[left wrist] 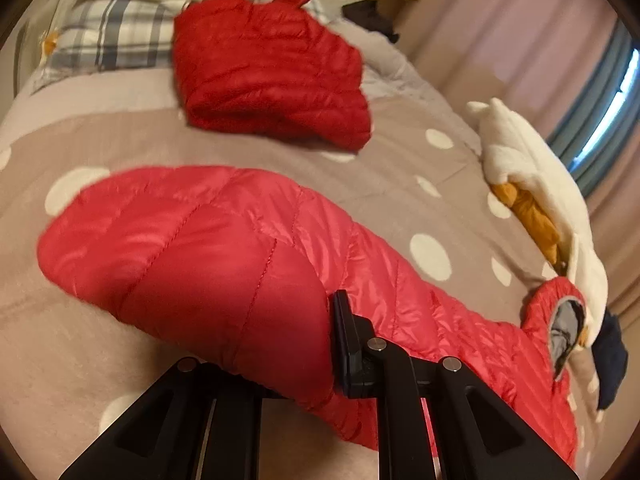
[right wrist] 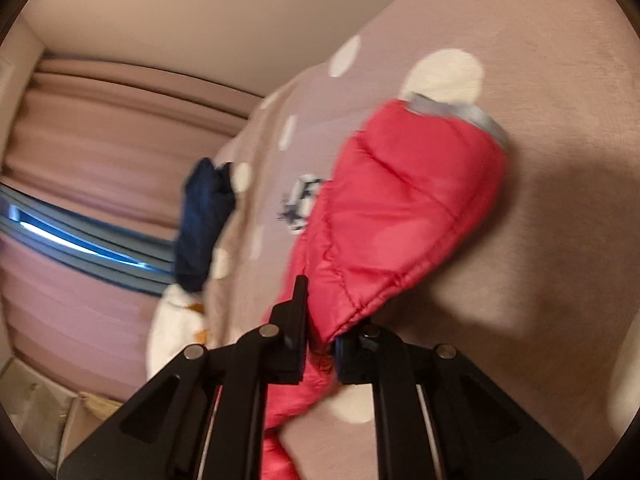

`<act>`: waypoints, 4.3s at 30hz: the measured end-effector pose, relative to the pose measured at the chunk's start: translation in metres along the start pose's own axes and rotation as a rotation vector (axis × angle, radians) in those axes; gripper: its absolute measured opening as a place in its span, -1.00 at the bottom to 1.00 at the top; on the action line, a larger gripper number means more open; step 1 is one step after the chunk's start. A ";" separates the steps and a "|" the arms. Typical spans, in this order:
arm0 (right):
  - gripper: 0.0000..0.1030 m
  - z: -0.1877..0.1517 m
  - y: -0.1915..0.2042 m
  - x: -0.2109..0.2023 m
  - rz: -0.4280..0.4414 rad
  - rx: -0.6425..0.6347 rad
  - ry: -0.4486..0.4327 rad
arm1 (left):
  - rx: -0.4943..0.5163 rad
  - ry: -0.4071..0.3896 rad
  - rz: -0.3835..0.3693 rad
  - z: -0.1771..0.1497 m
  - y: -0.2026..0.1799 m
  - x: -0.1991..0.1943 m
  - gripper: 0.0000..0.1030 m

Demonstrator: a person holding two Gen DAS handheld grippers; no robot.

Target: Fold large clothes

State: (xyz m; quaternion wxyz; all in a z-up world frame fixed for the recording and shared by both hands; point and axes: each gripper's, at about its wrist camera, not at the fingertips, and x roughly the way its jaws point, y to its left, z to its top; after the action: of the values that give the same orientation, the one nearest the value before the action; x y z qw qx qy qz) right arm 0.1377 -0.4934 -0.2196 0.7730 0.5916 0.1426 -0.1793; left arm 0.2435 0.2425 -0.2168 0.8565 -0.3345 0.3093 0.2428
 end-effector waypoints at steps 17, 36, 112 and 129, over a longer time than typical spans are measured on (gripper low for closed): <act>-0.80 -0.173 0.193 0.050 0.171 -0.502 0.243 | 0.167 0.022 0.112 -0.006 -0.015 0.007 -0.71; 0.33 -0.298 0.215 0.059 0.135 -0.843 0.454 | 0.010 0.103 0.051 0.001 0.010 0.013 -0.70; 0.41 -0.159 0.125 0.022 -0.223 -0.702 0.202 | 0.831 0.176 -0.406 -0.189 -0.225 -0.109 0.36; 0.41 -0.192 0.132 0.033 -0.273 -0.865 0.219 | 0.409 0.017 -0.182 -0.103 -0.119 -0.062 0.83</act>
State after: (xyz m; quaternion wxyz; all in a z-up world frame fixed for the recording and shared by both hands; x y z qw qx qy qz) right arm 0.2248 -0.2809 -0.1697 0.8985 0.2061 0.3615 -0.1399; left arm 0.2367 0.0767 -0.1837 0.9223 -0.1821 0.3276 0.0938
